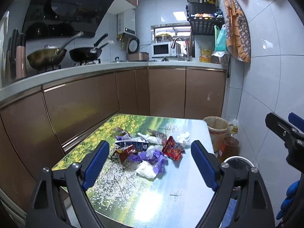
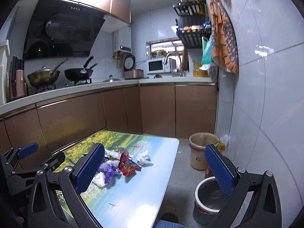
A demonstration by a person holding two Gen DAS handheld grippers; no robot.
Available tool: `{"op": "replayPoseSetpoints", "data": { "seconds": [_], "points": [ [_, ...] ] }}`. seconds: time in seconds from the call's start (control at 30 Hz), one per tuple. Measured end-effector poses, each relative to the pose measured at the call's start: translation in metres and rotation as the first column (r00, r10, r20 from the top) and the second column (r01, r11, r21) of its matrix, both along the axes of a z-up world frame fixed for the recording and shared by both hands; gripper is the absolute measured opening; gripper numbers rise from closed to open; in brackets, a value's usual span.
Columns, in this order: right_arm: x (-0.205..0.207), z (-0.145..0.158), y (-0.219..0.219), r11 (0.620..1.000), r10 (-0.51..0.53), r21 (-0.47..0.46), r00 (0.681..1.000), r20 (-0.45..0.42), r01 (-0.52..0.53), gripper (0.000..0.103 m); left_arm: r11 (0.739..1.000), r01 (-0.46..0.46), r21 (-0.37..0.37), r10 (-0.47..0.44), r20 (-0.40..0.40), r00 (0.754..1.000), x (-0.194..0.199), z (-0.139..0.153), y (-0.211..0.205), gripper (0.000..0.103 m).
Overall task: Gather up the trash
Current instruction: 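Move both grippers toward the trash pile on the table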
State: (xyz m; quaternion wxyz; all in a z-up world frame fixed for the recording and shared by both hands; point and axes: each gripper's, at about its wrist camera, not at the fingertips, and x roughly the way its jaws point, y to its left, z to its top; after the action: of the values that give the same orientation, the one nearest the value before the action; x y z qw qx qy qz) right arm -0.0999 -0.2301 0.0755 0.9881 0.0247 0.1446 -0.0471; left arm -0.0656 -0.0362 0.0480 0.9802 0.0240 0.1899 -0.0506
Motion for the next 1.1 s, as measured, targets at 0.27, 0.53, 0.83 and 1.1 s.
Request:
{"op": "replayPoseSetpoints", "data": {
  "seconds": [0.27,0.53,0.83,1.1],
  "points": [
    [0.035,-0.032,-0.007,0.995,0.036,0.094,0.995,-0.097,-0.027,0.103,0.998,-0.008,-0.055,0.003,-0.08,0.997,0.03,-0.028,0.02,0.087],
    [0.082,-0.067,-0.008,0.986,0.119,0.135,0.974,-0.194,-0.093,0.103,0.998,0.011,-0.054,-0.019,-0.151,0.988,0.053,-0.059,0.04,0.087],
    [0.139,-0.112,0.002,0.973,0.223,0.122,0.925,-0.309,-0.194,0.082,0.997,-0.007,-0.075,-0.01,-0.23,0.973,0.097,-0.085,0.071,0.086],
    [0.181,-0.143,0.015,0.953,0.303,0.141,0.873,-0.381,-0.269,0.08,0.991,0.132,0.016,-0.125,-0.219,0.968,0.149,-0.091,0.066,0.086]
  ]
}}
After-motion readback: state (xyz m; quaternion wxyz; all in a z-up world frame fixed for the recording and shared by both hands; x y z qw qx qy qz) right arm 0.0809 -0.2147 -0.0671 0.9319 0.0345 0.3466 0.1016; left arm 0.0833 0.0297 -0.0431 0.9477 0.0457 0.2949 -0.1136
